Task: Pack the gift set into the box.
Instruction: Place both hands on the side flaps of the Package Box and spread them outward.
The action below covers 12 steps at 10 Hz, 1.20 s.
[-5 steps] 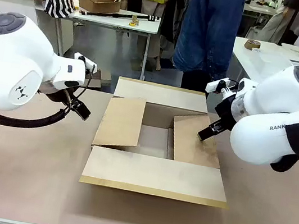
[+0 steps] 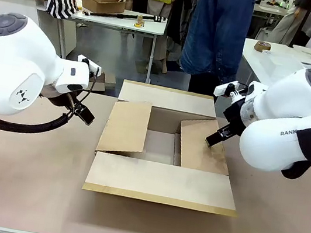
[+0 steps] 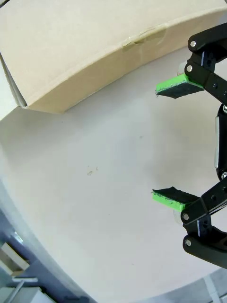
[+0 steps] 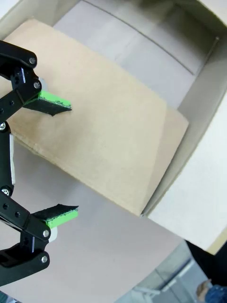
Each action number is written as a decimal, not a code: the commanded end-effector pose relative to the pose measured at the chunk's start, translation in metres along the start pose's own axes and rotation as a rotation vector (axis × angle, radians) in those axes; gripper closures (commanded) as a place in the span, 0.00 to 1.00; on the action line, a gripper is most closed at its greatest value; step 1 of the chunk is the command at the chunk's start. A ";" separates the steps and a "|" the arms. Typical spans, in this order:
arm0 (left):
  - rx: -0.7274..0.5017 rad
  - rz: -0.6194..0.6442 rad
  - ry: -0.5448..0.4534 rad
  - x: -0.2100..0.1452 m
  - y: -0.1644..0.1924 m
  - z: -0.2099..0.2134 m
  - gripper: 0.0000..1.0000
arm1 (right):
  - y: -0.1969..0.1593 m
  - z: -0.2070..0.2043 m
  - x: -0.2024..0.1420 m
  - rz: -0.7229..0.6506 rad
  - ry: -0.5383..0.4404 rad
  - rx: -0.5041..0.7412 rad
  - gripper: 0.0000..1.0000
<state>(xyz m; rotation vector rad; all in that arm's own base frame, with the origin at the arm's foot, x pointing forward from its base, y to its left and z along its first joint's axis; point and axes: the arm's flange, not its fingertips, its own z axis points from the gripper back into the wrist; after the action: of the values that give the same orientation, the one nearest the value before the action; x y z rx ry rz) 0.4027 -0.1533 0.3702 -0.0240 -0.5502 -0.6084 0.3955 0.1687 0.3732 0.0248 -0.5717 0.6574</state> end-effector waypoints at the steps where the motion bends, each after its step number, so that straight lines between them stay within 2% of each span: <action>1: 0.000 0.002 0.000 0.000 0.001 0.000 0.00 | 0.000 0.000 0.000 -0.001 0.000 0.000 0.00; 8: 0.000 0.000 0.000 0.000 0.000 0.000 0.00 | 0.000 0.000 0.000 0.000 0.000 0.000 0.00; 9: -0.126 -0.024 0.042 0.013 -0.002 0.027 0.00 | 0.003 0.036 0.014 -0.032 -0.026 0.002 0.00; 10: -0.143 0.079 0.053 0.028 -0.008 0.067 0.00 | 0.012 0.081 0.026 -0.143 0.002 0.038 0.00; 11: -0.140 0.131 0.065 0.033 -0.012 0.108 0.00 | 0.027 0.128 0.029 -0.172 -0.002 0.076 0.00; 12: -0.170 0.099 0.049 0.024 -0.013 0.144 0.00 | 0.043 0.176 0.023 -0.165 -0.027 0.128 0.00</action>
<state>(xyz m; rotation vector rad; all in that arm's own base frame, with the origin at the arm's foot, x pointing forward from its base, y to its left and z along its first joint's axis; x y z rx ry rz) 0.3619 -0.1713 0.4693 -0.1767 -0.4554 -0.5774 0.3377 0.1808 0.4818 0.1316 -0.5583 0.5548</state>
